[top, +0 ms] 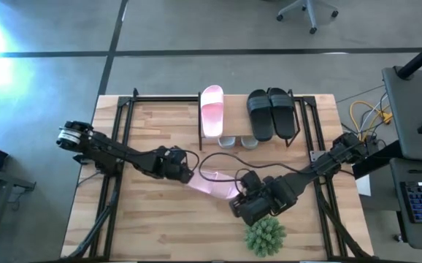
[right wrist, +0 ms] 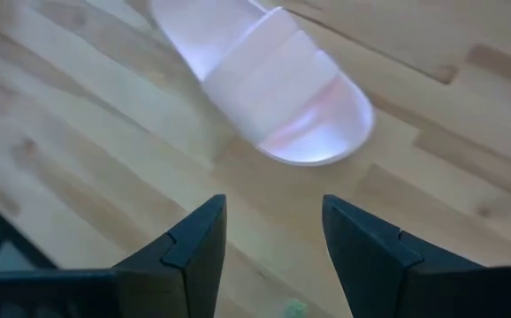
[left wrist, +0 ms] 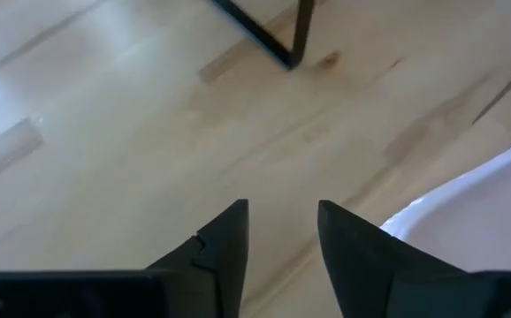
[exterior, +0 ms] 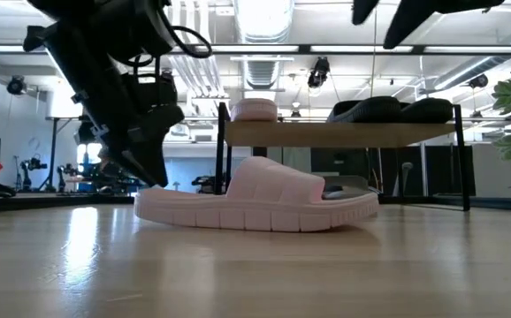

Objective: Pick and place slides into the shelf
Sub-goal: Put the pink slides on the shelf

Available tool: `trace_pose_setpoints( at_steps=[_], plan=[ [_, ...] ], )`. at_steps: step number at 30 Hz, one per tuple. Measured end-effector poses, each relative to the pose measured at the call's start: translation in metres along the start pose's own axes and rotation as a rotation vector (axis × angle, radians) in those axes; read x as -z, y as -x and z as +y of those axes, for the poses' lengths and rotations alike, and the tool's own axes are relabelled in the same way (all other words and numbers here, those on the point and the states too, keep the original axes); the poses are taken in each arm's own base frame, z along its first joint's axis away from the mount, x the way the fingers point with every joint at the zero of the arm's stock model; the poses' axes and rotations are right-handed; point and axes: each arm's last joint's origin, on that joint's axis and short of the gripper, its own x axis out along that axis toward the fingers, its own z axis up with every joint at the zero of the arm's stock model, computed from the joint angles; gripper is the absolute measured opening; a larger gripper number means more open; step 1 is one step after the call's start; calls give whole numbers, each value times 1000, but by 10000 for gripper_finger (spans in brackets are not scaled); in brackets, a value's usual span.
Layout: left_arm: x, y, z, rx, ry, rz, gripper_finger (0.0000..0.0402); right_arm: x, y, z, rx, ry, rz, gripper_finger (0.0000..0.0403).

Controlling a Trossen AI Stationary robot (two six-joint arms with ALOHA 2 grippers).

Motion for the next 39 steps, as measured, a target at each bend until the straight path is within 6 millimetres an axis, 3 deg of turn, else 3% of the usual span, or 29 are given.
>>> trace_pose_setpoints(
  at_steps=[13,18,23,30,34,39],
  plan=[
    [11,-23,-25,143,-32,81,108,-17,-8,4,-35,-10,-13,139],
    [23,-3,-40,294,19,159,108,-18,-8,2,-21,4,-14,126],
    [26,23,-65,486,37,87,108,-18,-11,-2,18,16,-14,123],
    [32,47,-77,625,-34,22,108,-15,-19,-9,61,144,12,133],
    [37,53,-70,587,-92,20,108,-10,-22,-12,75,309,26,137],
    [53,47,-56,409,-161,-53,108,-4,-23,-9,63,544,-8,131]
  ],
)
